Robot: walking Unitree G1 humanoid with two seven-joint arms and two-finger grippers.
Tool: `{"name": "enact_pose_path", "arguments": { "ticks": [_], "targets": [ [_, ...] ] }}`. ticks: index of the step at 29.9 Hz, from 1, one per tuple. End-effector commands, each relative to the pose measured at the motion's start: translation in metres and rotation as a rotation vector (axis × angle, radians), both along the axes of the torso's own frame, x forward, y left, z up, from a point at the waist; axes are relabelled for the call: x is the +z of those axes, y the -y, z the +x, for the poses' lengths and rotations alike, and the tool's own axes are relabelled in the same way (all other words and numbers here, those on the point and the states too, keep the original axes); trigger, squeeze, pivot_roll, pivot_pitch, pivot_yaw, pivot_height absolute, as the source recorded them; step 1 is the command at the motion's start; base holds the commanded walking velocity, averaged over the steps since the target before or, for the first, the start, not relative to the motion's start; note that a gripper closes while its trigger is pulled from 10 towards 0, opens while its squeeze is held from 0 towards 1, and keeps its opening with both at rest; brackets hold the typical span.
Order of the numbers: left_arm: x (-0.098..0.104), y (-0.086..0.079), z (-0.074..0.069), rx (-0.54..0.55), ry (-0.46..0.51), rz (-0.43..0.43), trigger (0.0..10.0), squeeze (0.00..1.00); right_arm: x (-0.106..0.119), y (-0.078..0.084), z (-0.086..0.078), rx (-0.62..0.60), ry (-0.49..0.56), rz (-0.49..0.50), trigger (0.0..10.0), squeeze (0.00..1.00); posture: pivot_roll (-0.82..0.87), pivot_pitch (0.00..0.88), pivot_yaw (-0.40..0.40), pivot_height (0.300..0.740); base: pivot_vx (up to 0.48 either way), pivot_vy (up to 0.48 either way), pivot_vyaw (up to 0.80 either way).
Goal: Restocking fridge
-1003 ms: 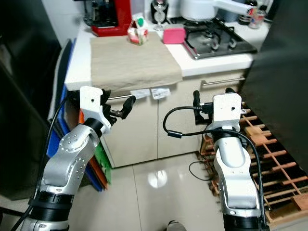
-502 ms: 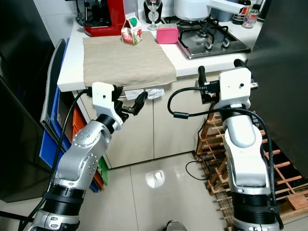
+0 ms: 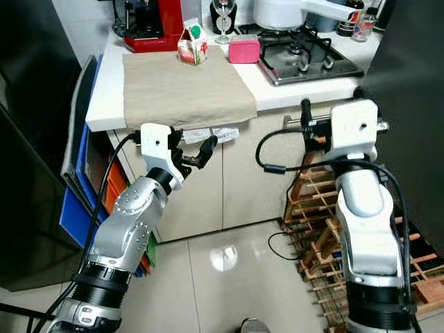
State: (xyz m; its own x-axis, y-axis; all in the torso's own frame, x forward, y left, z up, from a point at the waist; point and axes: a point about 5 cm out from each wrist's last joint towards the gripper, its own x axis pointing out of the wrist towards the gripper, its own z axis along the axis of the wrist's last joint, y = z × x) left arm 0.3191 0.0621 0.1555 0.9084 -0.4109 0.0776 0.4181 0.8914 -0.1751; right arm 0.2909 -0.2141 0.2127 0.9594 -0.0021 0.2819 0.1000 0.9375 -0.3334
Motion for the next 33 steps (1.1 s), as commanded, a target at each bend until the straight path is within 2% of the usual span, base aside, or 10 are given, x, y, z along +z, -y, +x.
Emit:
{"name": "enact_pose_path", "arguments": {
  "ticks": [1, 2, 6, 11, 13, 17, 18, 21, 24, 33],
  "targets": [
    [0.003, -0.007, -0.001, 0.039, 0.015, 0.000, 10.0, 0.00, 0.000, -0.007, -0.001, 0.022, -0.003, 0.023, 10.0, 0.00, -0.26, 0.028, 0.033, 0.740, 0.000, 0.000, 0.00],
    [0.003, -0.007, -0.001, 0.039, 0.015, 0.000, 10.0, 0.00, 0.000, -0.007, -0.001, 0.022, -0.003, 0.023, 10.0, 0.00, -0.26, 0.028, 0.033, 0.740, 0.000, 0.000, 0.00],
    [0.000, -0.018, -0.005, 0.107, 0.018, -0.002, 10.0, 0.00, -0.007, -0.022, 0.002, 0.081, -0.039, 0.162, 10.0, 0.00, -0.21, 0.017, -0.004, 0.740, 0.000, 0.000, 0.00],
    [0.003, -0.024, -0.008, 0.142, 0.033, -0.003, 10.0, 0.00, -0.018, -0.046, 0.011, 0.160, -0.078, 0.181, 10.0, 0.00, -0.15, 0.010, -0.052, 0.740, 0.000, 0.000, 0.00],
    [0.002, -0.025, -0.009, 0.142, 0.037, 0.015, 10.0, 0.00, -0.018, -0.049, 0.013, 0.175, -0.079, 0.190, 10.0, 0.00, -0.14, 0.022, -0.051, 0.740, 0.000, 0.000, 0.00],
    [0.001, -0.028, -0.011, 0.141, 0.032, 0.031, 10.0, 0.00, -0.019, -0.047, 0.012, 0.168, -0.075, 0.202, 10.0, 0.00, -0.13, 0.033, -0.026, 0.740, 0.000, 0.000, 0.00],
    [0.000, -0.030, -0.012, 0.125, 0.013, 0.030, 10.0, 0.00, -0.016, -0.044, 0.009, 0.142, -0.049, 0.199, 10.0, 0.00, -0.16, 0.025, 0.024, 0.740, 0.000, 0.000, 0.00],
    [-0.005, -0.028, -0.012, 0.095, -0.006, 0.050, 10.0, 0.00, -0.015, -0.040, 0.005, 0.115, -0.038, 0.197, 10.0, 0.00, -0.18, 0.020, 0.041, 0.740, 0.000, 0.000, 0.00],
    [-0.009, -0.032, -0.004, 0.119, -0.075, 0.002, 10.0, 0.00, -0.014, -0.031, 0.006, 0.079, -0.047, 0.243, 10.0, 0.00, -0.20, 0.018, 0.059, 0.740, 0.000, 0.000, 0.00],
    [-0.008, -0.026, -0.004, 0.105, -0.074, 0.011, 10.0, 0.00, -0.004, -0.022, 0.008, 0.071, -0.017, 0.171, 10.0, 0.00, -0.20, 0.009, 0.061, 0.740, 0.000, 0.000, 0.00]
  ]
}}
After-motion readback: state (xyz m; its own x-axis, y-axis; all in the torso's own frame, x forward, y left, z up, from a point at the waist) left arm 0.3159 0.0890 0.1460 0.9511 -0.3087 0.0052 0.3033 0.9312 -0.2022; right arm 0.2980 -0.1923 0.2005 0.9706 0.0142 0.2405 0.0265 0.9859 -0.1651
